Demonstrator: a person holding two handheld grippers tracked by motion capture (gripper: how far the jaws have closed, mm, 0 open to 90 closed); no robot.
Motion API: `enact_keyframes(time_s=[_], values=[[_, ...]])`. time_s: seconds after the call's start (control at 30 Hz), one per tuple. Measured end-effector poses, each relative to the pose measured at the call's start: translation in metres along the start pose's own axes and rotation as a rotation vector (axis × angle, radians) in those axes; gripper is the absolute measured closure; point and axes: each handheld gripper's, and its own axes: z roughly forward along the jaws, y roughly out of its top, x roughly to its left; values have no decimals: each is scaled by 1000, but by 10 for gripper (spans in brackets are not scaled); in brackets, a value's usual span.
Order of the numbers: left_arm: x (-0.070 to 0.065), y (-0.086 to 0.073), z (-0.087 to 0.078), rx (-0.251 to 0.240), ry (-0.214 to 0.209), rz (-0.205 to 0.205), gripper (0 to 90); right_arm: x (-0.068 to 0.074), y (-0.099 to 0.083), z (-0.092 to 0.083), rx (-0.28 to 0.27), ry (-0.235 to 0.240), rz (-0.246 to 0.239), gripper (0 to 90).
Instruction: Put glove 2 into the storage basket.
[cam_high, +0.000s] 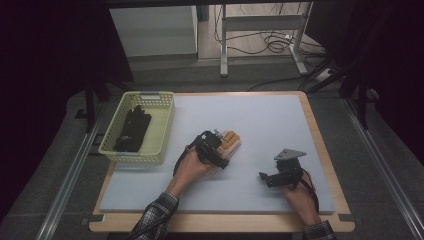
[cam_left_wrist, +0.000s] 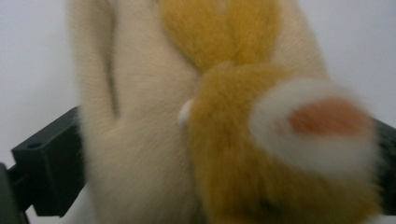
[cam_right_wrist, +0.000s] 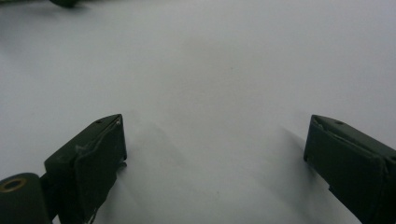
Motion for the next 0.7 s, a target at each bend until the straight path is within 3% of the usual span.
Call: enact_keyframes(time_s=[0.07, 0.1, 0.2, 0.3, 0.47, 0.6, 0.7], values=[[-1, 0, -2, 1, 1, 14, 24, 0, 0, 0, 0, 0, 0, 56], [-1, -1, -5, -3, -6, 23, 83, 0, 0, 0, 0, 0, 0, 56], [-2, 0, -13, 4, -13, 38, 393, 0, 0, 0, 0, 0, 0, 56], [-3, 1, -16, 20, -17, 28, 502, 0, 0, 0, 0, 0, -1, 56], [-3, 4, -23, 19, -23, 17, 580, 0, 0, 0, 1, 0, 0, 56], [-1, 7, -33, 6, -12, 18, 589, 0, 0, 0, 1, 0, 0, 56], [4, 11, -51, -26, -12, -5, 589, 0, 0, 0, 1, 0, 0, 56]])
